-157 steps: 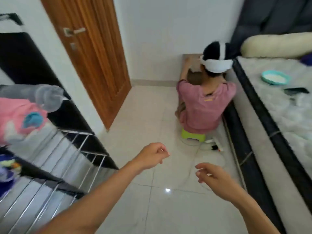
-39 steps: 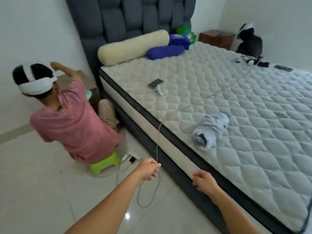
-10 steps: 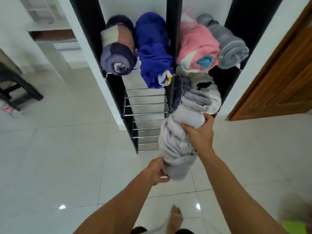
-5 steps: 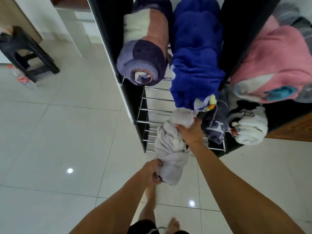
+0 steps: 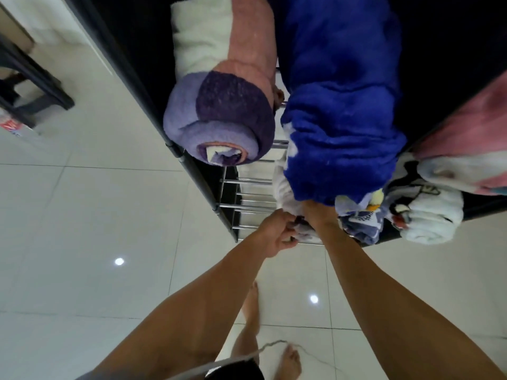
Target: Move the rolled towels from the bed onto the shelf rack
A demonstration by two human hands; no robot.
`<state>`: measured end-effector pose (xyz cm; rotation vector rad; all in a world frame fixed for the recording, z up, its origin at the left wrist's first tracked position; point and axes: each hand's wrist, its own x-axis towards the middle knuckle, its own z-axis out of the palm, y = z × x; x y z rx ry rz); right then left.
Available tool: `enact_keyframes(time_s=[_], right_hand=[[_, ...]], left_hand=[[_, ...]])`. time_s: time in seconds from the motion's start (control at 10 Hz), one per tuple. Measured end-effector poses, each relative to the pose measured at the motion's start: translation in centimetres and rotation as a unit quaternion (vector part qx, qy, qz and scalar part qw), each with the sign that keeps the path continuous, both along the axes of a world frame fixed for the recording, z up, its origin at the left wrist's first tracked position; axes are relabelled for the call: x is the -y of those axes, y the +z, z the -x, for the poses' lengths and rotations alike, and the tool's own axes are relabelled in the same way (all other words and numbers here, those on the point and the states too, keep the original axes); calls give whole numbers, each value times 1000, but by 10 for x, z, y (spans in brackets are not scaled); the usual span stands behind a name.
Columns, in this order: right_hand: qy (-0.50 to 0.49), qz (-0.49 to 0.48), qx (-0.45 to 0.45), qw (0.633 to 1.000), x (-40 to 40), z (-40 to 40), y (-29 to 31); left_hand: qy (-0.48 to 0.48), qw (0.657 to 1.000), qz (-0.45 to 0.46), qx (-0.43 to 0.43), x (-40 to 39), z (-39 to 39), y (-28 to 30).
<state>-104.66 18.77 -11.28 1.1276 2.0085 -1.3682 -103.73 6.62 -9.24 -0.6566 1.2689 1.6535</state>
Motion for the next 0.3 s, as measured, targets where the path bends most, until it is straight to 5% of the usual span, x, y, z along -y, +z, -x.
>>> enact_keyframes(time_s=[0.2, 0.3], right_hand=[[34, -95, -102, 990, -1, -12, 5], [70, -159, -226, 959, 4, -40, 21]], left_hand=[[-35, 999, 24, -29, 4, -8, -7], [-63, 993, 67, -67, 9, -19, -15]])
